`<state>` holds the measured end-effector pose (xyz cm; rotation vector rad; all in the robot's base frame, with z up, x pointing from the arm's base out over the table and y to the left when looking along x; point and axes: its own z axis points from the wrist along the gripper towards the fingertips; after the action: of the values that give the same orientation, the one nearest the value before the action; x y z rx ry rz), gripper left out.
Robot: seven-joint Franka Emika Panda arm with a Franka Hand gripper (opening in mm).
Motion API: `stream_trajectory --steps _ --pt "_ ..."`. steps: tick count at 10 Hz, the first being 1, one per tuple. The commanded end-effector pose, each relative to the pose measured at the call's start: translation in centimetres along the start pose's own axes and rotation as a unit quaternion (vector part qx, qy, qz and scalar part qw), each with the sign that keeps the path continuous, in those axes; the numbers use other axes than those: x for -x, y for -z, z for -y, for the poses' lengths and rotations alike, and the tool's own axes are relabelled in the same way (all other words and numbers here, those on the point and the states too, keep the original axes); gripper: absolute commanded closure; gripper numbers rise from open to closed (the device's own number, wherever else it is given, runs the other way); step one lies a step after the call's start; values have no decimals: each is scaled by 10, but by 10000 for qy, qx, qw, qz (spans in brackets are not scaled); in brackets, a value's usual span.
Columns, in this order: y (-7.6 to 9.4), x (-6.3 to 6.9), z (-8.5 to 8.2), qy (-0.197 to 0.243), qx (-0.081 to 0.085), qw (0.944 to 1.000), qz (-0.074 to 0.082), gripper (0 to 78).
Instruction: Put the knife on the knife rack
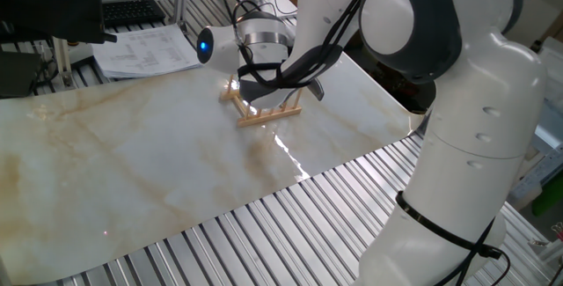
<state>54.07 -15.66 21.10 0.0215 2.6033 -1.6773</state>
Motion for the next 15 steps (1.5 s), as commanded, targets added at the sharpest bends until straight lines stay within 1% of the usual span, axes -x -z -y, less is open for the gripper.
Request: stream_trajectory --steps 1,2,9,15 --pt "3 -1 -2 -97 -89 9999 12 764" --pt "5 -3 -5 -113 -159 9998 3 764" --pt "5 -4 -6 -94 -165 9998 -87 764" --pt "-3 -5 -9 -57 -167 9998 -90 764"
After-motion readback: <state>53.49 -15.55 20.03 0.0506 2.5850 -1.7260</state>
